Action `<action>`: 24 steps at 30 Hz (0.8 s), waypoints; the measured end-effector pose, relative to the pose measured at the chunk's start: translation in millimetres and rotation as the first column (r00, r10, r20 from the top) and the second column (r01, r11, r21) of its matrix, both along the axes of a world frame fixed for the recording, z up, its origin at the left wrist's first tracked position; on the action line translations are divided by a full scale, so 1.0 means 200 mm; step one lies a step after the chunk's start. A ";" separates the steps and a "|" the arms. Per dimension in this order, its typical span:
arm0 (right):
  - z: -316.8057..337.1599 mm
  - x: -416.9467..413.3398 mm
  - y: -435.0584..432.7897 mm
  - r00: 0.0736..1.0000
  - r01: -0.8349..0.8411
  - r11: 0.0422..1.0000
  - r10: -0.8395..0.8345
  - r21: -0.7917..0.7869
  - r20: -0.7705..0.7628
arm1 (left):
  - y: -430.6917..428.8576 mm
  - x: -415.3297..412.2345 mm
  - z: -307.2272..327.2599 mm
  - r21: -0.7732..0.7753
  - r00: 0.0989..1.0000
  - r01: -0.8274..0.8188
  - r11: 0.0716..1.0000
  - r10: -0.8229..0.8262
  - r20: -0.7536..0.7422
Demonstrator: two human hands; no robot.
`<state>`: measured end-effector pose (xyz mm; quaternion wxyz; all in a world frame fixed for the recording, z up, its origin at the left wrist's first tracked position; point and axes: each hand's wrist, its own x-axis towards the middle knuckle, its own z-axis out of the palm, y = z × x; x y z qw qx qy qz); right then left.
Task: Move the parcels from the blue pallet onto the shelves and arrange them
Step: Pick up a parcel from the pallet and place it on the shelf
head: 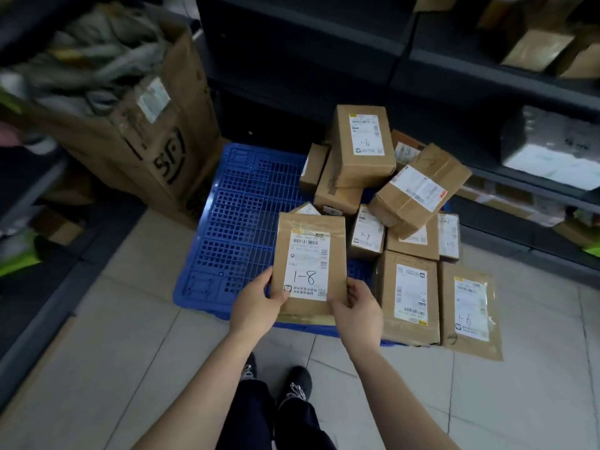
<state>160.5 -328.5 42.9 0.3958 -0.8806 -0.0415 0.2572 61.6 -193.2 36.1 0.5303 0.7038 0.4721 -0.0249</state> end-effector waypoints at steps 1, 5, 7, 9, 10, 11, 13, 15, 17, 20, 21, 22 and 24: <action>0.03 -0.01 0.04 0.999 -0.026 1.000 0.026 0.017 0.020 | 0.02 -0.02 0.04 0.013 1.000 -0.024 1.000 0.024 0.016; 0.16 -0.06 0.20 0.985 -0.146 0.987 0.139 0.064 0.100 | 0.12 -0.14 0.18 0.080 0.987 -0.146 0.986 0.141 0.072; 0.22 -0.10 0.30 0.971 -0.211 0.974 0.199 0.081 0.136 | 0.19 -0.21 0.25 0.108 0.973 -0.218 0.970 0.208 0.096; 0.28 -0.16 0.40 0.951 -0.280 0.955 0.261 0.103 0.165 | 0.25 -0.30 0.31 0.133 0.956 -0.284 0.950 0.270 0.117; 0.31 -0.20 0.46 0.939 -0.317 0.942 0.294 0.114 0.177 | 0.29 -0.35 0.34 0.145 0.945 -0.318 0.937 0.300 0.133; 0.33 -0.24 0.52 0.926 -0.354 0.927 0.328 0.127 0.189 | 0.32 -0.41 0.37 0.155 0.932 -0.352 0.923 0.330 0.150; 0.38 -0.34 0.63 0.897 -0.424 0.893 0.390 0.151 0.210 | 0.38 -0.54 0.43 0.168 0.906 -0.413 0.895 0.385 0.176; 0.43 -0.45 0.74 0.863 -0.489 0.858 0.449 0.161 0.230 | 0.45 -0.68 0.48 0.181 0.881 -0.464 0.867 0.431 0.194; 0.48 -0.58 0.85 0.832 -0.542 0.823 0.499 0.167 0.240 | 0.51 -0.83 0.53 0.188 0.849 -0.522 0.832 0.488 0.201; 0.55 -0.80 0.99 0.781 -0.617 0.766 0.569 0.180 0.259 | 0.61 -1.08 0.58 0.202 0.800 -0.598 0.776 0.563 0.206; 0.56 -0.87 1.04 0.761 -0.642 0.744 0.590 0.184 0.269 | 0.63 -1.16 0.59 0.214 0.784 -0.619 0.755 0.583 0.211; 0.58 -0.95 1.09 0.742 -0.665 0.723 0.609 0.187 0.279 | 0.66 -1.25 0.61 0.223 0.767 -0.641 0.735 0.604 0.216; 0.61 -1.10 1.18 0.704 -0.706 0.684 0.646 0.185 0.295 | 0.71 -1.41 0.64 0.225 0.728 -0.685 0.693 0.647 0.226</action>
